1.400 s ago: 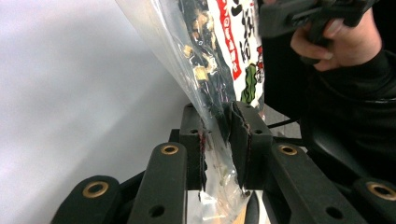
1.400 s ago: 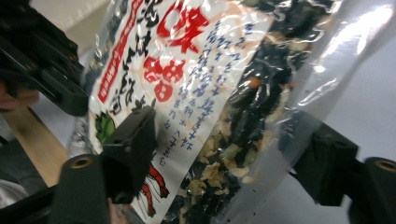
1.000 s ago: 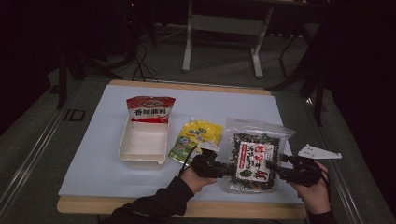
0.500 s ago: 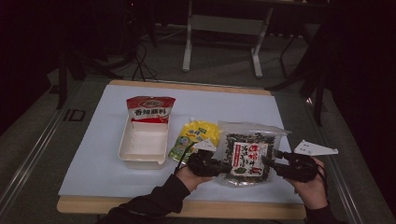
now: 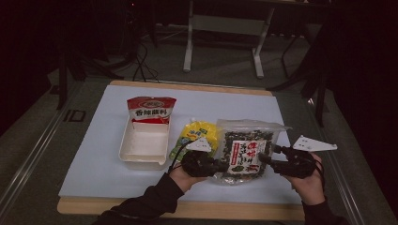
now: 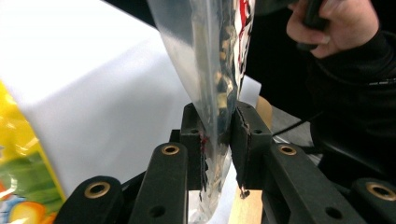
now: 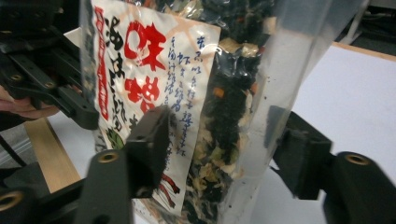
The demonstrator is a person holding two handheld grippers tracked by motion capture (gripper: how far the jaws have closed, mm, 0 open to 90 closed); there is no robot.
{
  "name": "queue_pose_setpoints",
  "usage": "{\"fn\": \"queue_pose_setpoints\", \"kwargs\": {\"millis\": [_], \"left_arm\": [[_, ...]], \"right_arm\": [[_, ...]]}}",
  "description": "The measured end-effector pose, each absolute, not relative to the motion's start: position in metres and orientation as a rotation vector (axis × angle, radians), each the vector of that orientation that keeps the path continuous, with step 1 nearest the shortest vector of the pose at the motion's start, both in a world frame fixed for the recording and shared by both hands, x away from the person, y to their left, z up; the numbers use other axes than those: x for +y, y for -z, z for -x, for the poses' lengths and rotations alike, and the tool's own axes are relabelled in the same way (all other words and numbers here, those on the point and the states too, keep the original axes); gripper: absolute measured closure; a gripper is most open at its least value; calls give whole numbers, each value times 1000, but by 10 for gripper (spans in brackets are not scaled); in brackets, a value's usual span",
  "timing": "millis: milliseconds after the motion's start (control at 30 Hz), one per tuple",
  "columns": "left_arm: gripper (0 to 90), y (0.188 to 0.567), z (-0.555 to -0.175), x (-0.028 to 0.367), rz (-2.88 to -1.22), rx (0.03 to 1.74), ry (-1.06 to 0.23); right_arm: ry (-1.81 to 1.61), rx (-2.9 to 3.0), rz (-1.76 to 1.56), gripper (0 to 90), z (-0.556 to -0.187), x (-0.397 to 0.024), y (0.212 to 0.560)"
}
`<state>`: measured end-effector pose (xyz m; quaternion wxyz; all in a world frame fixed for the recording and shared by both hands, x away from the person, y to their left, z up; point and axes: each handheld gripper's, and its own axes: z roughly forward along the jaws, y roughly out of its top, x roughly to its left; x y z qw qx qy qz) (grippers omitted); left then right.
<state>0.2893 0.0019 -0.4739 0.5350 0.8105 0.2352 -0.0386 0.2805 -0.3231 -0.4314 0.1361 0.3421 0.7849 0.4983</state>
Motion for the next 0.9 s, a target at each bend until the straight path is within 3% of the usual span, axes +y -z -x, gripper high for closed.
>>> {"fn": "queue_pose_setpoints", "kwargs": {"millis": [433,467,600,700,900], "left_arm": [[780,467,-291,15,-1911,550,72],[774,466,-289,16,-1891,546,48],[750,463,-289,15,-1869,537,57],[721,459,-294,17,-1838,551,88],[671,459,-296,15,-1879,559,75]], "right_arm": [[-1435,2282,-962,415,-281,-314,428],[-1422,2273,-968,461,-282,-314,427],[-1440,2259,-970,484,-281,-316,425],[-1441,2265,-949,554,-280,-317,423],[-1439,2286,-916,586,-278,-316,423]]}}
